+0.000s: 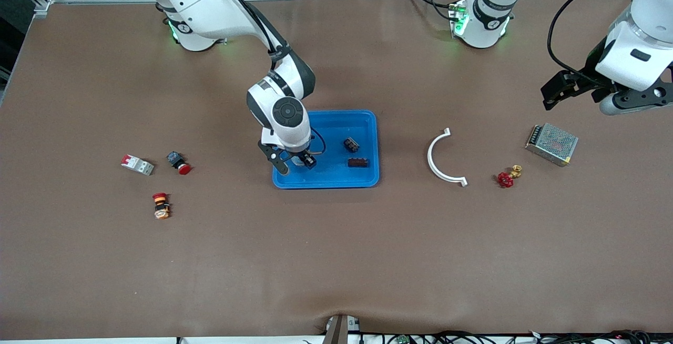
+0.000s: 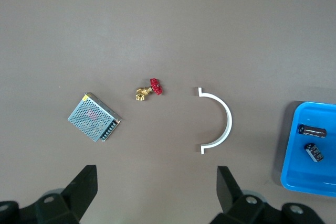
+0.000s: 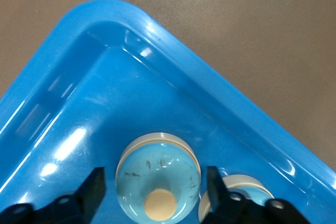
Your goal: Place electrolytic capacitor and blue bell in tray
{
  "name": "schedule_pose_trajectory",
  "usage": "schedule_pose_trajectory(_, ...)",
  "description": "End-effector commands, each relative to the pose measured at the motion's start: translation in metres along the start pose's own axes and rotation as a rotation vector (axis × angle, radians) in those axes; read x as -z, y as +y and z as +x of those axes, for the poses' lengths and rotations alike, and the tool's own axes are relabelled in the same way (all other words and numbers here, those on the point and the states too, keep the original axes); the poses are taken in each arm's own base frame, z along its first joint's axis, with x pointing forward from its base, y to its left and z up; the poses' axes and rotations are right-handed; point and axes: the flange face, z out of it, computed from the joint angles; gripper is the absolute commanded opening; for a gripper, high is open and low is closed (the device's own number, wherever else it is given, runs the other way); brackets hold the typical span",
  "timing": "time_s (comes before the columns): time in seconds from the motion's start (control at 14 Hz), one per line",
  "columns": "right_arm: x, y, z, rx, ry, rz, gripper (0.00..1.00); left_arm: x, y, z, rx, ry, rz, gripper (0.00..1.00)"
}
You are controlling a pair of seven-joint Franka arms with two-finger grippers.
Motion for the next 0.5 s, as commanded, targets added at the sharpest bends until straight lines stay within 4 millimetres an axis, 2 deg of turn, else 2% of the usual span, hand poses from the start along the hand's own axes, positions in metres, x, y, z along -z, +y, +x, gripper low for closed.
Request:
schedule_pose_trajectory(0.0, 0.003, -0.01, -0.002, -0.003, 0.015, 0.008, 1.0, 0.006, -0.002, -0.008, -0.012, -0.006, -0.011, 1.0)
schedule_pose_trajectory(0.21, 0.008, -0.009, 0.002, 0.031, 0.014, -0.006, 1.0, 0.006, -0.002, -0.008, -0.012, -0.006, -0.011, 1.0)
schedule_pose_trajectory(0.43, 0.037, -0.012, 0.022, 0.173, -0.002, -0.137, 1.0, 0.006, -0.001, -0.008, -0.014, -0.006, -0.009, 1.0)
